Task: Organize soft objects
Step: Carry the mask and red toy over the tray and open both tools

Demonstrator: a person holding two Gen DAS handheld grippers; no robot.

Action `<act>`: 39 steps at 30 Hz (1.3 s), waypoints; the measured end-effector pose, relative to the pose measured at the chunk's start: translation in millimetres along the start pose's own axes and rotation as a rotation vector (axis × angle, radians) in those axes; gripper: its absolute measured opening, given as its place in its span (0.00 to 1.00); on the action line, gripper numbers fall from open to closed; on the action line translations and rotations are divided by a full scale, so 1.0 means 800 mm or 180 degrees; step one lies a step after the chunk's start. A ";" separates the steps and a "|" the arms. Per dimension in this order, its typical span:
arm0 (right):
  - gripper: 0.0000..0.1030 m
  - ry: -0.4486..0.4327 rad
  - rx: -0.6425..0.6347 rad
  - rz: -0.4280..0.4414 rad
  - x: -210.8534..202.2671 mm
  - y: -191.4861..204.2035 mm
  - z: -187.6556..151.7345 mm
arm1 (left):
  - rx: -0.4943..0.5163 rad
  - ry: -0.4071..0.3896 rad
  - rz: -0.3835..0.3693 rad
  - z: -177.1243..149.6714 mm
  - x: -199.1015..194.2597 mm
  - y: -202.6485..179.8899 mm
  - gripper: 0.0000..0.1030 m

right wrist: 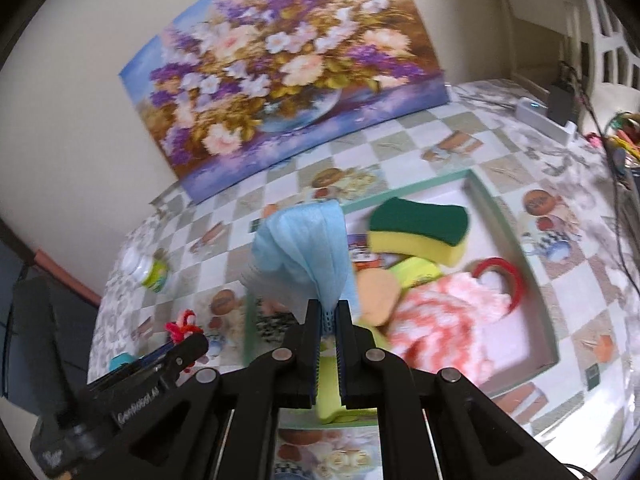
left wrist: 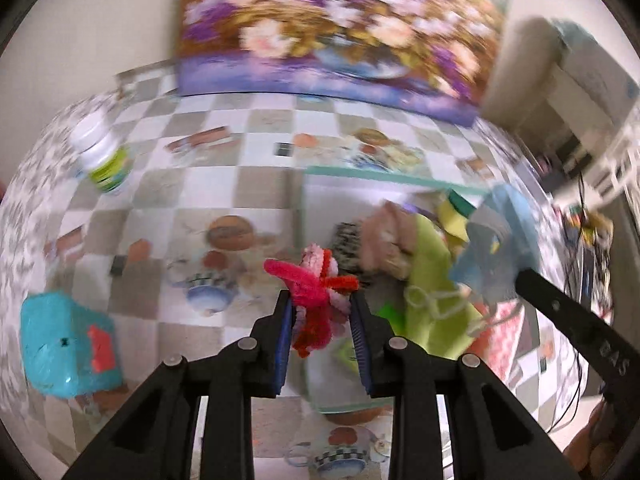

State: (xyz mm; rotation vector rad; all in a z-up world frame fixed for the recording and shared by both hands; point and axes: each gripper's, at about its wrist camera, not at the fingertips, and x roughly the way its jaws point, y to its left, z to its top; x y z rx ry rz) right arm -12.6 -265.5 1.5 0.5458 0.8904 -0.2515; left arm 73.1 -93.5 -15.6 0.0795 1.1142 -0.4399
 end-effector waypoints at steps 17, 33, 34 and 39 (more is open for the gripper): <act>0.11 0.0474 0.0063 -0.0163 0.041 -0.022 -0.012 | 0.0563 0.0197 0.0090 -0.009 0.049 -0.048 0.53; 0.53 0.0555 -0.0149 -0.0313 0.050 -0.007 -0.017 | 0.0252 -0.0024 0.0463 0.000 0.025 -0.013 0.81; 0.54 0.0561 -0.0193 -0.0330 0.051 -0.005 -0.017 | 0.0228 -0.0019 0.0482 0.000 0.025 -0.010 0.87; 0.62 0.0572 -0.0282 -0.0362 0.052 0.001 -0.018 | 0.0238 -0.0056 0.0620 0.000 0.024 -0.003 0.91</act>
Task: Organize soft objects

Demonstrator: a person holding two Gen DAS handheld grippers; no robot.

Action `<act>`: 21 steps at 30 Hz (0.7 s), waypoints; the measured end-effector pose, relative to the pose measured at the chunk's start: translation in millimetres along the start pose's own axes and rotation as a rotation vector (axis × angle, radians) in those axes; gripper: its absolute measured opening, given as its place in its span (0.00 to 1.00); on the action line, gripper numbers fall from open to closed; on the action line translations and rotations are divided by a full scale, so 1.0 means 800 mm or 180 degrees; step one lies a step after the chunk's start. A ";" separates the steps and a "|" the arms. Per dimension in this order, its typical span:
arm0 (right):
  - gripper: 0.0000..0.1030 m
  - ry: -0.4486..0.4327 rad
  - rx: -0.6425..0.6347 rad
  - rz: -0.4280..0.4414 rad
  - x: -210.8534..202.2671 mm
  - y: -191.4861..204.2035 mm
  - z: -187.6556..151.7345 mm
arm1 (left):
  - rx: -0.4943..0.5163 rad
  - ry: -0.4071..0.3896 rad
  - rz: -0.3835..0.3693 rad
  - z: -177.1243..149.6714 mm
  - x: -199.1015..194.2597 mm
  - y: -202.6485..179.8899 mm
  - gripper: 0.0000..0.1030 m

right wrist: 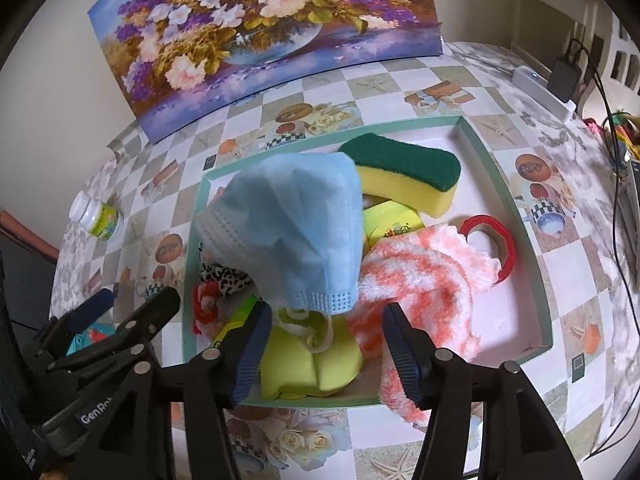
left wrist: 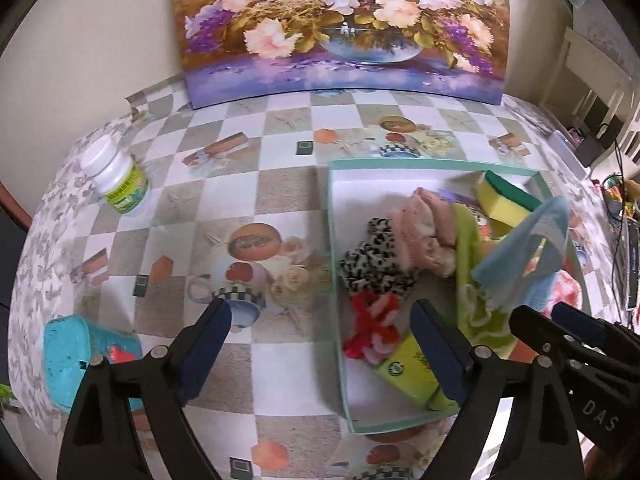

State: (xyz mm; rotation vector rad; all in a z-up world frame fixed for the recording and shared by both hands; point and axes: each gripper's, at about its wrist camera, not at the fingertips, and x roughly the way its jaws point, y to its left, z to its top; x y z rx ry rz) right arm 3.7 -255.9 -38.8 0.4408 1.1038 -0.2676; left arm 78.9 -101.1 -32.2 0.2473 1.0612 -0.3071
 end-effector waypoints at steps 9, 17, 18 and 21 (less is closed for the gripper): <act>0.83 -0.0032 -0.0041 -0.0044 0.001 0.002 -0.002 | -0.0144 0.0075 0.0131 -0.006 0.002 0.023 0.94; 1.00 -0.0104 -0.0089 -0.0083 -0.009 0.008 -0.013 | -0.0295 0.0025 0.0285 -0.015 -0.016 0.050 0.94; 1.00 -0.0109 -0.0098 -0.0078 -0.011 0.009 -0.015 | -0.0327 0.0002 0.0273 -0.016 -0.020 0.053 0.94; 1.00 -0.0144 -0.0150 -0.0082 -0.021 0.014 -0.023 | -0.0424 -0.0103 0.0318 -0.021 -0.038 0.061 0.94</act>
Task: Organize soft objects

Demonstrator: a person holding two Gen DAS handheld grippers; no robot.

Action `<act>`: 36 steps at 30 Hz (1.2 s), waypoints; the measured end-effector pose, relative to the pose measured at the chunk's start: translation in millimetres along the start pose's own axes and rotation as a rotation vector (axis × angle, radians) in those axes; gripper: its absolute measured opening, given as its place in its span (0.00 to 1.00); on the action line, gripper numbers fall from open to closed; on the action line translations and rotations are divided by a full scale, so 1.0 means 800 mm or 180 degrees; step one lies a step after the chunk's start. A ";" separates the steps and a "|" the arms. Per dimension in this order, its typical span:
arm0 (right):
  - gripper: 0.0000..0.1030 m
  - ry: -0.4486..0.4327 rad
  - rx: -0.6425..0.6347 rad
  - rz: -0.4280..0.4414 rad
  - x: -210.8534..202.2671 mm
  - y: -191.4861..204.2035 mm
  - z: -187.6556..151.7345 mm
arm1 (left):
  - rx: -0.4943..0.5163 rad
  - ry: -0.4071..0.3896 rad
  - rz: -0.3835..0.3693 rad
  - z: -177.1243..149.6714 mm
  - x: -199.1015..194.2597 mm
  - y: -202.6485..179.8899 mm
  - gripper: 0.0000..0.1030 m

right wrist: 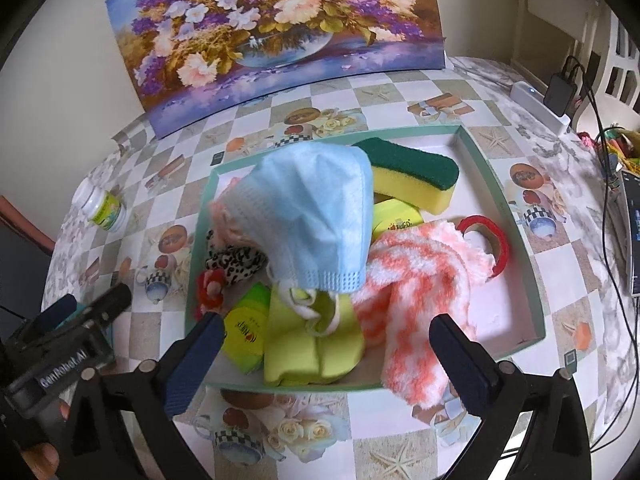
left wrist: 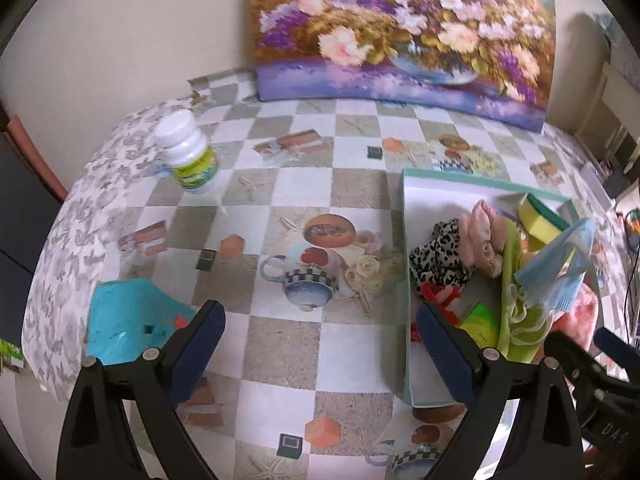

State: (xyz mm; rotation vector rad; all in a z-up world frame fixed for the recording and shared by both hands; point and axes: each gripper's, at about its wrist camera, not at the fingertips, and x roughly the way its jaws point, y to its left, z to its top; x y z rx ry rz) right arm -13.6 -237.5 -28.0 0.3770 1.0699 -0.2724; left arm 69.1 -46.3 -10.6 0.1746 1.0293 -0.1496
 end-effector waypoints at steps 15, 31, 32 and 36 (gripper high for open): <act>1.00 -0.0264 -0.0246 -0.0174 -0.060 0.019 -0.021 | -0.0014 0.0001 0.0333 -0.032 -0.055 0.026 0.94; 1.00 -0.0371 -0.0287 -0.0239 -0.075 0.023 -0.026 | -0.0120 -0.0195 0.0272 -0.042 -0.077 0.037 0.94; 1.00 -0.0365 -0.0284 -0.0238 -0.075 0.023 -0.026 | -0.0130 -0.0202 0.0269 -0.042 -0.078 0.038 0.94; 1.00 -0.0357 -0.0272 -0.0241 -0.074 0.022 -0.025 | -0.0135 -0.0209 0.0281 -0.042 -0.078 0.039 0.94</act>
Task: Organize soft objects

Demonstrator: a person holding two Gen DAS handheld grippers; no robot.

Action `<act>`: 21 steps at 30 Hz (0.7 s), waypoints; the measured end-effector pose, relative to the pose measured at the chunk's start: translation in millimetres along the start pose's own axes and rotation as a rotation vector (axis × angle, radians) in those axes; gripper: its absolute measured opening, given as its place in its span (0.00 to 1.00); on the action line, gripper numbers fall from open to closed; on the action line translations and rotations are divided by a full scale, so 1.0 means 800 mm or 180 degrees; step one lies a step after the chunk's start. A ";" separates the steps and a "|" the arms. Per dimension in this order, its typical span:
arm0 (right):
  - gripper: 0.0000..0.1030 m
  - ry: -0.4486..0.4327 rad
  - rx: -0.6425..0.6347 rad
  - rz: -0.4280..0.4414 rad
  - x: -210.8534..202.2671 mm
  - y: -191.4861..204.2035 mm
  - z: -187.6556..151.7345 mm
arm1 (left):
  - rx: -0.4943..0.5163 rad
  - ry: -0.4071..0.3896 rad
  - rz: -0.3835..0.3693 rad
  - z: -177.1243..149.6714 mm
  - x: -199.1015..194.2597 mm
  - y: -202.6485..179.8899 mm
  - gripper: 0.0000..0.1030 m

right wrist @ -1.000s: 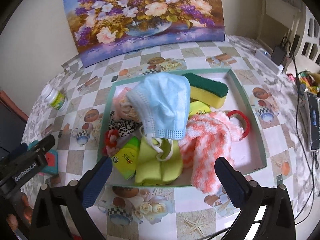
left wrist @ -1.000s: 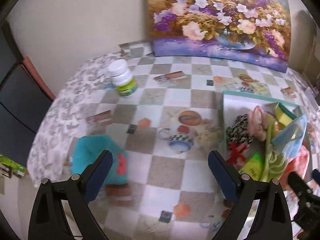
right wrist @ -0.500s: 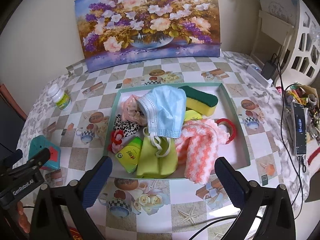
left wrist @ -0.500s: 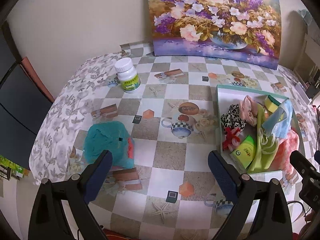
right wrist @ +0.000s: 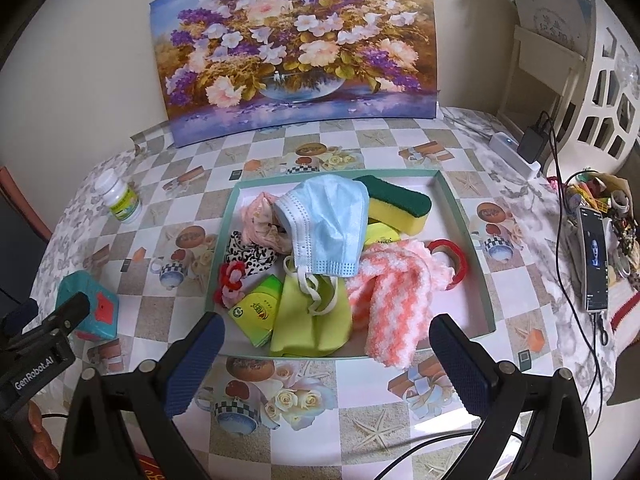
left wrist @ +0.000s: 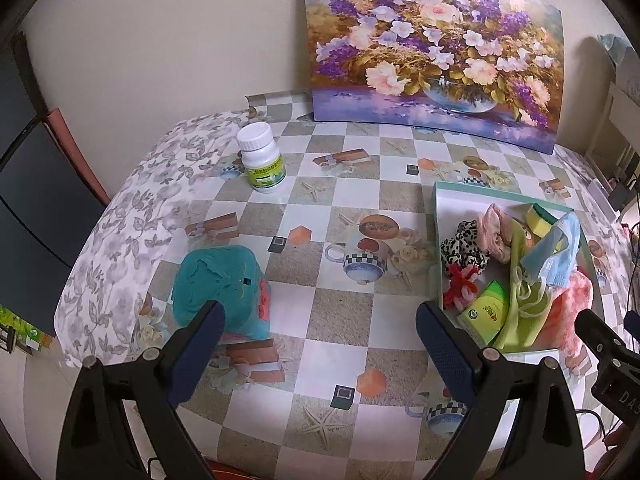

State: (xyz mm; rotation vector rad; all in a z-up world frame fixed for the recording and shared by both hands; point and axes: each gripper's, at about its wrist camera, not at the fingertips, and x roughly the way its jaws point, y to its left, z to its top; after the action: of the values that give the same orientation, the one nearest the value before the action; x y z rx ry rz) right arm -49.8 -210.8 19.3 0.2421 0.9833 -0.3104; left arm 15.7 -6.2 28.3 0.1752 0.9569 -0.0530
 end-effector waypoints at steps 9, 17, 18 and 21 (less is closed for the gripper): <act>1.00 0.0010 -0.0008 0.0001 0.002 0.000 -0.001 | -0.0018 0.0020 0.0020 0.000 0.001 0.003 0.94; 1.00 0.0011 -0.0005 0.0000 0.002 0.001 -0.001 | -0.0023 0.0026 0.0021 -0.001 0.002 0.003 0.94; 1.00 0.0011 -0.0005 0.0000 0.002 0.001 -0.001 | -0.0021 0.0027 0.0021 0.000 0.002 0.003 0.94; 1.00 0.0011 -0.0007 0.0001 0.003 0.001 -0.001 | -0.0018 0.0025 0.0022 0.000 0.002 0.003 0.94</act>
State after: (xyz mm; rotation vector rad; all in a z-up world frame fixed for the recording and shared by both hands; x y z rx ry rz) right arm -49.3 -210.1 17.1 0.2410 0.9870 -0.3089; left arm 16.9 -3.4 27.0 0.1735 0.9640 -0.0431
